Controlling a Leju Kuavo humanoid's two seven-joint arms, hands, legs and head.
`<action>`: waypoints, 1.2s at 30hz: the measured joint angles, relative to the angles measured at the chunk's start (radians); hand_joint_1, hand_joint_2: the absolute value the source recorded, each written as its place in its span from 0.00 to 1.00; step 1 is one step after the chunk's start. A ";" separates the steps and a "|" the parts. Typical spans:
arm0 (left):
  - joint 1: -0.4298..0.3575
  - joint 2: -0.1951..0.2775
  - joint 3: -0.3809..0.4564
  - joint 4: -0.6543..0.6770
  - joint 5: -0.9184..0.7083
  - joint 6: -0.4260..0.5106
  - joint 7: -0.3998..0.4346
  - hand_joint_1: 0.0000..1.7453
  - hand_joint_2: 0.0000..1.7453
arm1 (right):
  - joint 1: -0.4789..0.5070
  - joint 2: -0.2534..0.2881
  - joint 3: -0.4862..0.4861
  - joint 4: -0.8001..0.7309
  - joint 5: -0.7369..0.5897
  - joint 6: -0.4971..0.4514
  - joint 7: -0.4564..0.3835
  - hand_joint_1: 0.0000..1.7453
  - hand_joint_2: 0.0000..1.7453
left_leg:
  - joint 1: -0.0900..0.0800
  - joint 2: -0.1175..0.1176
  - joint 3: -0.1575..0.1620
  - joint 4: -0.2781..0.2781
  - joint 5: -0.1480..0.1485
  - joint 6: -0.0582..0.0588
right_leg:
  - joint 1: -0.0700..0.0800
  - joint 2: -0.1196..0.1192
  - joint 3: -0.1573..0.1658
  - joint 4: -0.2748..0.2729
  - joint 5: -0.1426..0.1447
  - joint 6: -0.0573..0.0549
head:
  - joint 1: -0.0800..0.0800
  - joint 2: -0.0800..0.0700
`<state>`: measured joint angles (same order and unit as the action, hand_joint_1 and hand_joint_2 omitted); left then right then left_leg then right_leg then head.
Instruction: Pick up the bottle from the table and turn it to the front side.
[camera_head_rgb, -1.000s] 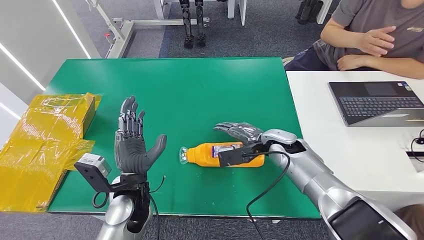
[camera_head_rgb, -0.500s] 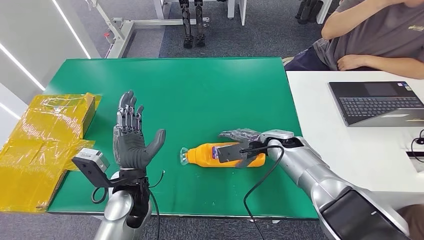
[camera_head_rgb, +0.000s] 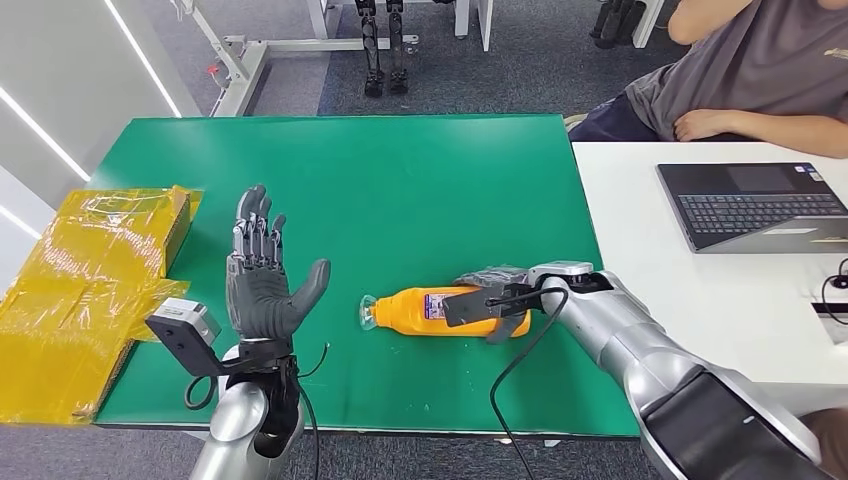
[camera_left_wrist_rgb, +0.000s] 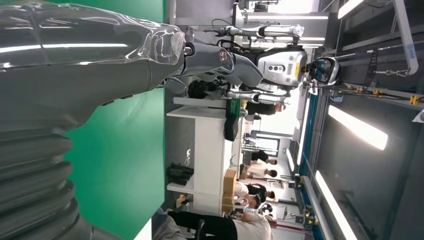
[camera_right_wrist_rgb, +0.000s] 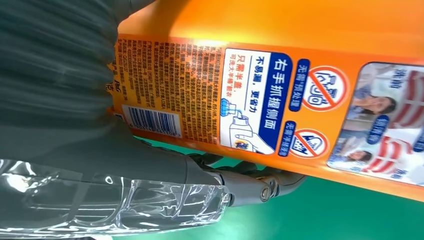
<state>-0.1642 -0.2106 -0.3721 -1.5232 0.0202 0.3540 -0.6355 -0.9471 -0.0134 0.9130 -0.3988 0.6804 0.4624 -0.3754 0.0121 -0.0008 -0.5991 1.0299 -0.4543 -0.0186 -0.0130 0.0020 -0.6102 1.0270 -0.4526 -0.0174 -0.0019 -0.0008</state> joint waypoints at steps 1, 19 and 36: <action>0.000 0.000 0.000 0.000 0.000 0.002 0.000 0.00 1.00 | 0.000 0.000 0.002 0.002 0.000 -0.004 0.001 0.39 1.00 | 0.000 0.000 0.000 0.000 0.000 0.000 | 0.000 0.000 0.000 0.000 0.000 0.000 | 0.000 0.000; 0.005 0.001 0.005 0.000 0.014 0.018 -0.012 0.00 1.00 | 0.000 0.003 0.025 0.015 0.005 -0.135 -0.026 1.00 1.00 | 0.000 0.000 0.000 0.000 0.000 0.000 | 0.000 0.000 0.000 0.000 0.000 0.001 | 0.000 0.000; 0.076 0.008 0.022 -0.028 0.004 0.070 -0.056 0.00 1.00 | 0.239 0.064 -0.204 -0.261 -0.124 -0.818 -0.037 1.00 1.00 | 0.000 -0.002 -0.001 0.000 0.000 0.000 | 0.001 -0.002 0.000 0.000 -0.001 0.001 | 0.000 0.000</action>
<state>-0.0887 -0.2026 -0.3499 -1.5509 0.0243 0.4236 -0.6910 -0.7083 0.0501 0.7085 -0.6599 0.5562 -0.3551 -0.4124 0.0125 -0.0029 -0.6004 1.0298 -0.4546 -0.0184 -0.0125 0.0001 -0.6103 1.0270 -0.4534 -0.0167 -0.0019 -0.0008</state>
